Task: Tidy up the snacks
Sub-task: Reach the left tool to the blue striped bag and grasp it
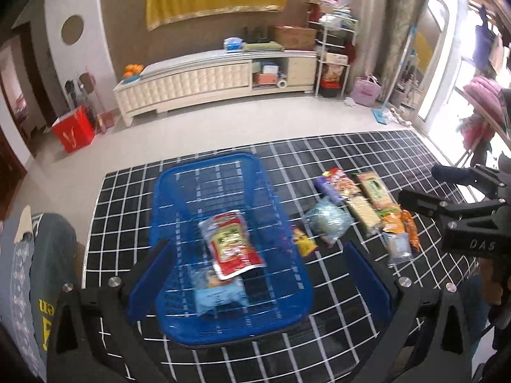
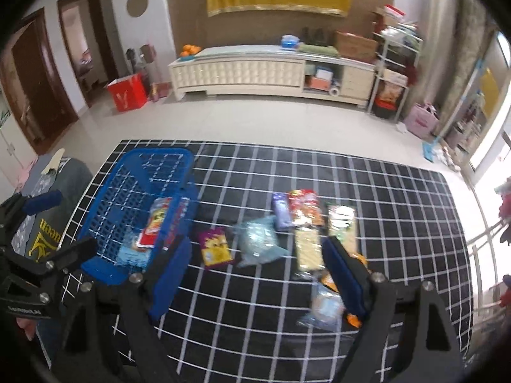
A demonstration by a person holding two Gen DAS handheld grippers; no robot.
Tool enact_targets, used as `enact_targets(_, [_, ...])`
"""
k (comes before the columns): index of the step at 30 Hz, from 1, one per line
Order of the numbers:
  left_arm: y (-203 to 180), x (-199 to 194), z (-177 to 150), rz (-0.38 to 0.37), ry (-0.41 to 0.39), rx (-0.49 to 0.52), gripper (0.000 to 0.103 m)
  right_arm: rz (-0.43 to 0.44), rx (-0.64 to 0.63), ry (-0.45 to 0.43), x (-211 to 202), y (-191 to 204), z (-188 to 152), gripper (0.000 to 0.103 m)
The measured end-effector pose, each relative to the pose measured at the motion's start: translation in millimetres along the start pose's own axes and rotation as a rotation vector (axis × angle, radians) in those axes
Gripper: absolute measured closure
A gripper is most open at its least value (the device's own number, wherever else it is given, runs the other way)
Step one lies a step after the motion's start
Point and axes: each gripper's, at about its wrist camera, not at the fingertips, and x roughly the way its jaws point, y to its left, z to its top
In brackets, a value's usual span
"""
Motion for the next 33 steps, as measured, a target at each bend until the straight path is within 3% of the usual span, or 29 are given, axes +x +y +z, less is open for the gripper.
enact_targets(10, [-83.8, 27.4, 9.6, -0.030, 0.050, 0.060, 0.000, -0.099, 0.072, -0.010, -13.1, -72.9, -23.5, 0.001])
enact_targets(15, [-110.5, 50.9, 14.5, -0.028, 0.087, 0.051, 0.000, -0.084, 0.118, 0.066, 10.4, -111.0, -36.8, 0.000])
enact_targets(17, [-121.5, 64.4, 16.9, -0.059, 0.125, 0.039, 0.000, -0.078, 0.142, 0.087, 22.8, -122.8, -39.9, 0.000])
enact_targets(25, [-140.4, 131.0, 24.7, -0.092, 0.253, -0.074, 0.000, -0.045, 0.188, 0.126, 57.1, -157.4, -46.9, 0.000])
enact_targets(33, [-126.0, 207.3, 22.6, -0.025, 0.361, -0.207, 0.000, -0.015, 0.189, 0.159, 97.6, -172.2, -44.8, 0.000])
